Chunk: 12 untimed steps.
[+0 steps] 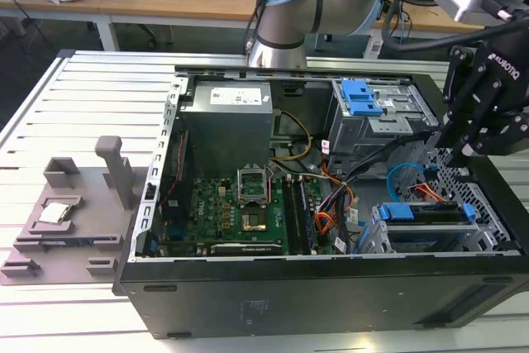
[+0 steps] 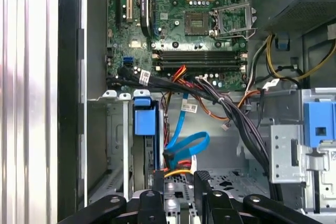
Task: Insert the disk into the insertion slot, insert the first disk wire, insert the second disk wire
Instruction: 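Insert the second disk wire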
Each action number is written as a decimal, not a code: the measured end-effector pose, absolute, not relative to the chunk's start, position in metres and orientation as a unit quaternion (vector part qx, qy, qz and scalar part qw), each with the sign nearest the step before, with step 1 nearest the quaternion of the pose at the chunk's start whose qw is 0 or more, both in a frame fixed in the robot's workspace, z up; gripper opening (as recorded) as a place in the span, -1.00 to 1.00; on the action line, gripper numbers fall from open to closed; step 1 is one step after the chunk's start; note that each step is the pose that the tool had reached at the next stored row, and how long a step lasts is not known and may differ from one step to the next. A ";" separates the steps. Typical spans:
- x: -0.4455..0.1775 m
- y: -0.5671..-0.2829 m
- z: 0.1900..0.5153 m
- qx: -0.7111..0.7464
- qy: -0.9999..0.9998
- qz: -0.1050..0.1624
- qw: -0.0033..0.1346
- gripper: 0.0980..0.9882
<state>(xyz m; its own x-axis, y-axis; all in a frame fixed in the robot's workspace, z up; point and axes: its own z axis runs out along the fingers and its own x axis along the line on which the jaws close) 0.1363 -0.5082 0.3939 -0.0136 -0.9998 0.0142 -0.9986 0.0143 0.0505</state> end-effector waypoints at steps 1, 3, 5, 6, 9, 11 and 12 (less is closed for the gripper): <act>0.134 -0.508 0.393 0.703 -0.711 -0.013 0.023 -0.41; 0.130 -0.508 0.386 0.716 -0.698 -0.013 0.023 -0.41; 0.127 -0.508 0.381 0.730 -0.683 -0.012 0.024 -0.41; 0.126 -0.508 0.380 0.734 -0.678 -0.011 0.025 -0.41; 0.123 -0.508 0.378 0.741 -0.671 -0.009 0.026 -0.41; 0.122 -0.508 0.376 0.746 -0.665 -0.007 0.029 -0.41; 0.122 -0.508 0.375 0.748 -0.663 -0.005 0.030 -0.41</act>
<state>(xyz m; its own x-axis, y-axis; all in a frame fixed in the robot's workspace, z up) 0.1221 -0.5082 0.3754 0.1210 -0.9921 0.0323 -0.9915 -0.1192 0.0523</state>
